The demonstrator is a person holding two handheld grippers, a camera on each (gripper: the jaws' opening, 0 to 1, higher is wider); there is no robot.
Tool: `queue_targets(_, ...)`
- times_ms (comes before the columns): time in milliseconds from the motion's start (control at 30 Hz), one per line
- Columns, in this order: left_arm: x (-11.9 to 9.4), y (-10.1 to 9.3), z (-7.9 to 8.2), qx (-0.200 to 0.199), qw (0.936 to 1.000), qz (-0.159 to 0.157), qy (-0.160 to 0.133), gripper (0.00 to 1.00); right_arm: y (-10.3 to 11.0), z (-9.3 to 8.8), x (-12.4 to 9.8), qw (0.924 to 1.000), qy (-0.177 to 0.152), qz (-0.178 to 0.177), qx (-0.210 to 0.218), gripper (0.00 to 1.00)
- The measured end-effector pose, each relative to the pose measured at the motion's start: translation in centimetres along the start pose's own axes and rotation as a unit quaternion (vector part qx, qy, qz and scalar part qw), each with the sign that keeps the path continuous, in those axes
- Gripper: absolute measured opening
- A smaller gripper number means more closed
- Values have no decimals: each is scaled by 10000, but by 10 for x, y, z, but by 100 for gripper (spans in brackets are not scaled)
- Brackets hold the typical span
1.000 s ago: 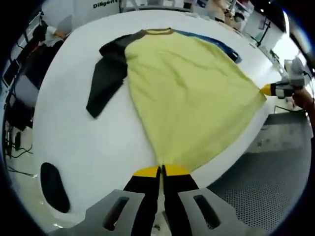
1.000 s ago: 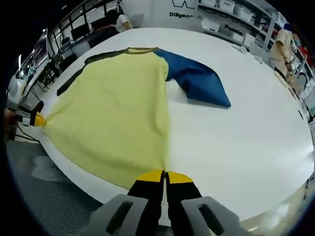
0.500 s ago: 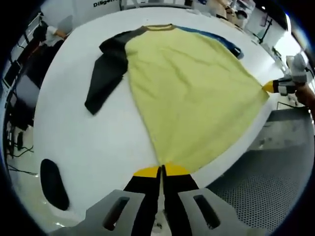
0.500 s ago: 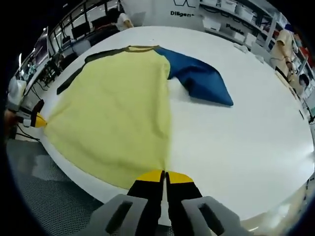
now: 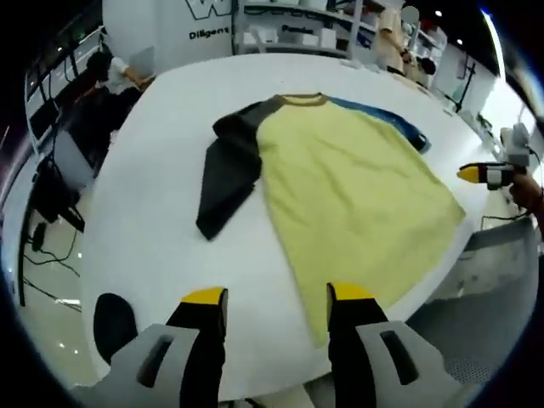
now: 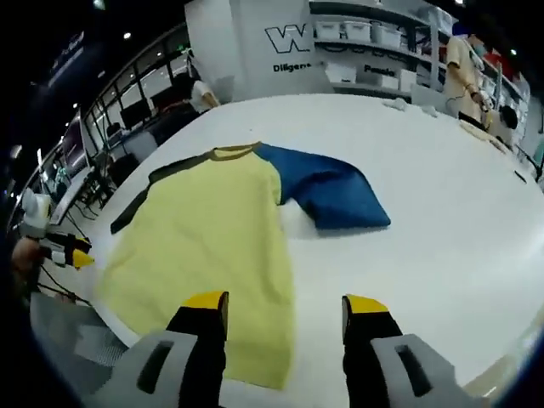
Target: Fold the garment on the visible template until the final outline fits inside the template.
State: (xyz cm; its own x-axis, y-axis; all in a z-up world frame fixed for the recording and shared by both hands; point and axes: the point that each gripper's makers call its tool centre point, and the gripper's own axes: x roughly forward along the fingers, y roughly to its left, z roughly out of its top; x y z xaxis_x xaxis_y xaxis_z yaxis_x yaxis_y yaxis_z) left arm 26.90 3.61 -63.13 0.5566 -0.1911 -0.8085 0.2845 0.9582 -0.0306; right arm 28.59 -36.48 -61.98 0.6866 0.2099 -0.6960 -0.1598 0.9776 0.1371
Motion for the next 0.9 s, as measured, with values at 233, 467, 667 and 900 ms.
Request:
queue_targets(233, 4, 22, 23, -47, 9988, 314, -380, 61, 0, 18, 8, 9997, -206, 96, 35, 67)
queue_targets(467, 14, 29, 50, -238, 9968, 362, -676, 57, -7, 37, 20, 9994, -300, 89, 128, 73)
queue_targets(667, 29, 31, 70, -216, 9959, 386, -790, 56, -21, 51, 33, 9991, -355, -21, 218, 77)
queue_targets(900, 50, 39, 85, -323, 9955, 500, -736, 53, -39, 60, 52, 9980, -410, -189, 437, 76)
